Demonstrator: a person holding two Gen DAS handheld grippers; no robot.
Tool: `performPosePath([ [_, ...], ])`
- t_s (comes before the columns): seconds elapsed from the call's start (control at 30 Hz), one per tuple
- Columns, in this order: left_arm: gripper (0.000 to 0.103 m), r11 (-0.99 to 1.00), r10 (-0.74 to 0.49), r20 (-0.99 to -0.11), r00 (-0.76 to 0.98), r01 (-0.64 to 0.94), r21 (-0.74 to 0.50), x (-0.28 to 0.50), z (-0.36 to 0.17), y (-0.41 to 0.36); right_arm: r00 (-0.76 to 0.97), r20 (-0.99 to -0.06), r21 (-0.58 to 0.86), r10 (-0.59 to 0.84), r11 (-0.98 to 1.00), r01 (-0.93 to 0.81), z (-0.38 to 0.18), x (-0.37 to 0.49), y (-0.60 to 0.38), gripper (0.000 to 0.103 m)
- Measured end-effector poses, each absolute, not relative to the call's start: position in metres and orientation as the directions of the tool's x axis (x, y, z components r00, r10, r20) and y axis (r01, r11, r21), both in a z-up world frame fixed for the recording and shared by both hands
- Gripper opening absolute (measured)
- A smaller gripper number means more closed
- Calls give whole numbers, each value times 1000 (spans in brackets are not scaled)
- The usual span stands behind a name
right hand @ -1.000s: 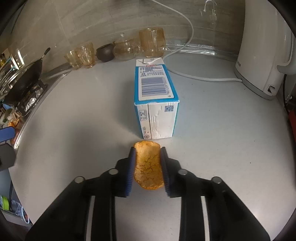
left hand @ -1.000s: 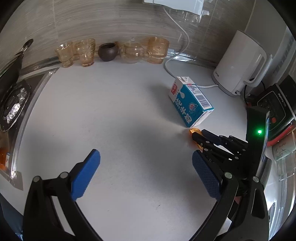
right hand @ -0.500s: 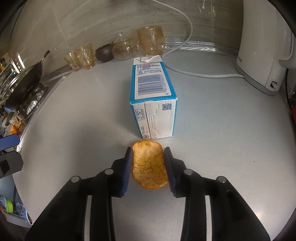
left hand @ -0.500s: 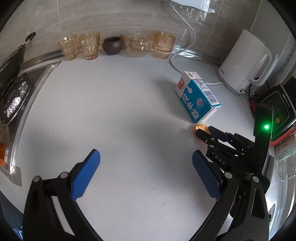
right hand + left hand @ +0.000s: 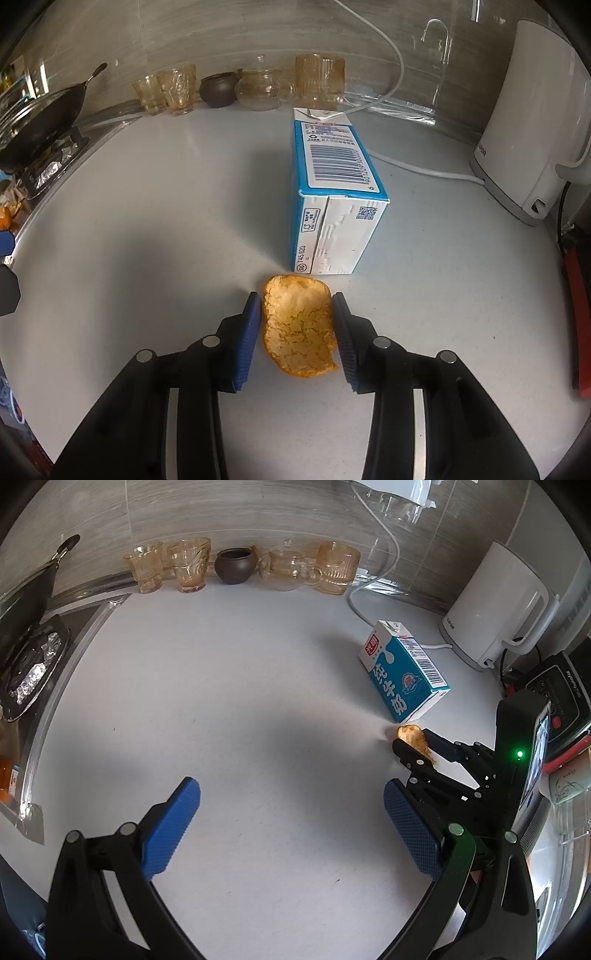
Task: Collect trash
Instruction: 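Reach the right tool to the orange peel and grasp it, then grasp the blue-and-white milk carton with the left tool while the right tool holds the peel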
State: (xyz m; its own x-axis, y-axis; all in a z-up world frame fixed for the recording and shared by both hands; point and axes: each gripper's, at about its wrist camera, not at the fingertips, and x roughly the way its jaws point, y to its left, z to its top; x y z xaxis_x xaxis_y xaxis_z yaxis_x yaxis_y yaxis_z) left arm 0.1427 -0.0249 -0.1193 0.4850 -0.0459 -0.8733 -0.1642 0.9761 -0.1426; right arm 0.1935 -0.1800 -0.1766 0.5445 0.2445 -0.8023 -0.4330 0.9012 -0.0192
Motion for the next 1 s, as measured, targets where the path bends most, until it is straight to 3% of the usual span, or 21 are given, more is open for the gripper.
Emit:
performPosePath([
  [0.2,95,974,-61,-870,489,-163,-160,146,-117,-26,523,-797,82,302,912,-402,-170,193,-195,19],
  [0.53,95,975,-119,-863,491,-105,-195,201,-103,-88,603,-728,147,326,933,-327,-119,155,-260,18],
  [0.7,95,957,-111,-894,434,-196,-214,246,-124,-118,631,-704,165,325,940,-300,-109,143,-289,18],
  [0.9,95,942,-17,-923,384,-303,-143,286,-146,-133,621,-696,216,360,930,-297,-117,146,-303,18],
  [1.0,84,945,35,-930,366,-316,-89,294,-154,-139,616,-693,235,375,925,-298,-121,151,-305,18],
])
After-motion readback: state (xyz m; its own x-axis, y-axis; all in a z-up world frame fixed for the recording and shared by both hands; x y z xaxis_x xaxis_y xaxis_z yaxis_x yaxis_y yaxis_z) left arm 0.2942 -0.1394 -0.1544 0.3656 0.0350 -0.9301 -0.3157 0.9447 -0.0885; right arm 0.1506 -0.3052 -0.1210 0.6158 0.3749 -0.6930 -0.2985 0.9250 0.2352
